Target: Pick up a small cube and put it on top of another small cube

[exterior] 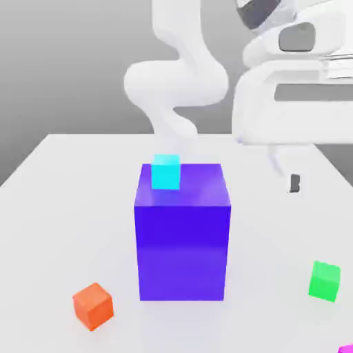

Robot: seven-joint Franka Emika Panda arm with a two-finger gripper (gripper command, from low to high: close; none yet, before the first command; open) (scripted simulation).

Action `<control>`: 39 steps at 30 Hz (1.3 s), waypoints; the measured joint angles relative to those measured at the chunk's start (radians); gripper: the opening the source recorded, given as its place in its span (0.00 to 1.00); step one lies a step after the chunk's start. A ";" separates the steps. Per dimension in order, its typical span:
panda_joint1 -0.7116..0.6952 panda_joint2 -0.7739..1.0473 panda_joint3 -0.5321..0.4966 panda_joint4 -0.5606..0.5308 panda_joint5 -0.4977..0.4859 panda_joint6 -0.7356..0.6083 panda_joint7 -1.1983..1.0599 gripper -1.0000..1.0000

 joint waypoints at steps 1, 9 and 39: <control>0.011 0.037 0.001 0.008 -0.008 0.006 0.011 0.50; 0.093 0.328 0.017 0.071 -0.062 0.053 0.097 0.50; 0.231 0.132 0.089 -0.289 0.079 0.151 0.488 0.00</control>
